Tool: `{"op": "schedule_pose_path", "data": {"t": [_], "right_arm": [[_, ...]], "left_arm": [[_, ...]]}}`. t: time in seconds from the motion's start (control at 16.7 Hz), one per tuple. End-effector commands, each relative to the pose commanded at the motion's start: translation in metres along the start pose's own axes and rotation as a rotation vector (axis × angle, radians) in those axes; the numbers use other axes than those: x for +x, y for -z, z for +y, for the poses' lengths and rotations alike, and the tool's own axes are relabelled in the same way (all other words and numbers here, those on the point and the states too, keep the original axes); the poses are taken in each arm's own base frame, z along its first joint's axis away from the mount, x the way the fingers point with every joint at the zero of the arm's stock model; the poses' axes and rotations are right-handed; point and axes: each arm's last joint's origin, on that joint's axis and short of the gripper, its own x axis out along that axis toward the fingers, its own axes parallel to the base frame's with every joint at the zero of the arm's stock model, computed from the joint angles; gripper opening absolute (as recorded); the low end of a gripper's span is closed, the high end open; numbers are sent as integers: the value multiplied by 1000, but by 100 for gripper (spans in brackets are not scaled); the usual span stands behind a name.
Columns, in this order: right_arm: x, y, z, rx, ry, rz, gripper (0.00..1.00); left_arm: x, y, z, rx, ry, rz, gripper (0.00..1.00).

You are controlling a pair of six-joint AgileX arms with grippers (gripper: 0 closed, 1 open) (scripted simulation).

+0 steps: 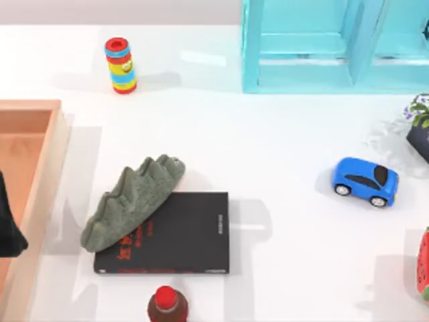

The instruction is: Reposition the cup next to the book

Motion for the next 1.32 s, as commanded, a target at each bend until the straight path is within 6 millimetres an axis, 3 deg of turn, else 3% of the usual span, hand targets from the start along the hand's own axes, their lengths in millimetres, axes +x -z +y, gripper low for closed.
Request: {"op": "schedule_pose_path", "data": {"t": [0.18,0.24,0.78,1.32], "right_arm": [[0,0,0,0,0,0,2],[0,0,0,0,0,0,0],[-2,0,0,-2,3,2,0],[-51,0,0,0,3,2,0]], "left_arm": [[0,0,0,0,0,0,100],[0,0,0,0,0,0,100],[0,0,0,0,0,0,100],[0,0,0,0,0,0,100]]}}
